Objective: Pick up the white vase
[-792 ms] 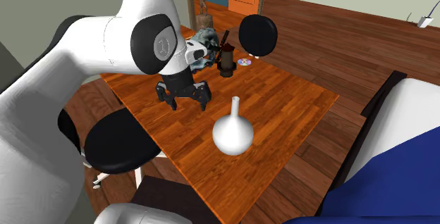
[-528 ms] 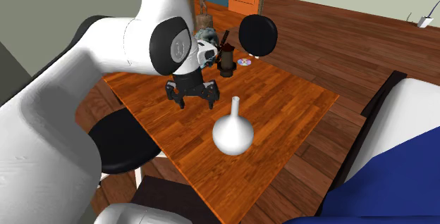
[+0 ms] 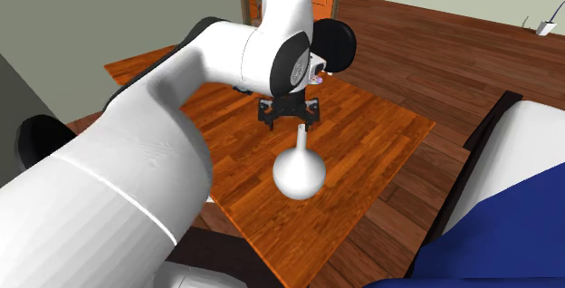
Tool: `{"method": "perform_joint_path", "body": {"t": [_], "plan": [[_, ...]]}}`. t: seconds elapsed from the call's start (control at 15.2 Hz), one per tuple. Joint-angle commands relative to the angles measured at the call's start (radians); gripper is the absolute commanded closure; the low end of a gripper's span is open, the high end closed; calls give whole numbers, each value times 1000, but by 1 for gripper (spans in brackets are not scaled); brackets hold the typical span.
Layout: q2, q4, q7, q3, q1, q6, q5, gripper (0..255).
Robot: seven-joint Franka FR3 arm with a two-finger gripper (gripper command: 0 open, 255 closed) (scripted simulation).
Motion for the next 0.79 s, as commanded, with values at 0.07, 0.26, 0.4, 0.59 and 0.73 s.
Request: {"method": "perform_joint_path", "body": {"t": [0.07, 0.26, 0.4, 0.59, 0.73], "plan": [[91, 62, -95, -82, 17, 50, 26, 0], [97, 38, -106, -93, 16, 81, 27, 0], [93, 8, -106, -95, 15, 107, 25, 0], [89, -43, -107, -100, 11, 154, 21, 0], [88, -43, -107, -100, 11, 154, 21, 0]]}}
